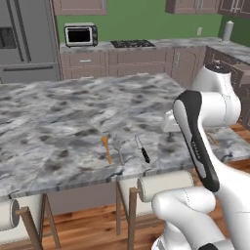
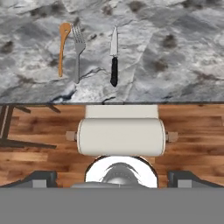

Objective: Pick up the metallic utensils from the counter and place them in the open drawer. Make sure not to pick up any wooden utensils.

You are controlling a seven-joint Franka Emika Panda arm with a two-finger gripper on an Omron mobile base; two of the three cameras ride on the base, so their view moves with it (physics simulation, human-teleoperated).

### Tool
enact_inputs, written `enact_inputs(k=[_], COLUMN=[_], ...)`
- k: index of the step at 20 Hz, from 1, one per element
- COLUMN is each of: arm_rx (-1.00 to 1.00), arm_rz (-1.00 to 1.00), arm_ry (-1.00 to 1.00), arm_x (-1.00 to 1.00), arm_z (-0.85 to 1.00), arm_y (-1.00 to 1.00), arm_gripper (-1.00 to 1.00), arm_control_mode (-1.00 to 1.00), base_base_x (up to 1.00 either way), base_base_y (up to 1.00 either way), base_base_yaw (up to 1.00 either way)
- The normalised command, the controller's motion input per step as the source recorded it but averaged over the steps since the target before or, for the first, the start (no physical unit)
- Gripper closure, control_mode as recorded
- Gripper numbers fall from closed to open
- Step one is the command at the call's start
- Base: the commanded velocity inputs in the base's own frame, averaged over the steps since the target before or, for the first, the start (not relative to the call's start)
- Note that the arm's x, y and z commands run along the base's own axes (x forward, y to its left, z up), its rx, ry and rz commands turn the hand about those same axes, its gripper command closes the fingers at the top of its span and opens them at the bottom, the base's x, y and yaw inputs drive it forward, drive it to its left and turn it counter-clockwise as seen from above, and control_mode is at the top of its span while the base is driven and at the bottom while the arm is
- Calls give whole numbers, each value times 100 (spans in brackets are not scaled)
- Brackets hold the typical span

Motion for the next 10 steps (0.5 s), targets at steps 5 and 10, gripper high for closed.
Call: enact_inputs(k=[5,10], arm_rx=[-2,-5], arm_rz=[0,0], arm_ry=[2,5], arm_x=[64,73], arm_z=[-57,-59], arm_y=[33,11], arm_gripper=[-100,-100], arm_control_mode=[-100,-100], base_base_x=[0,0], base_base_y=[0,0], base_base_yaw=[0,0])
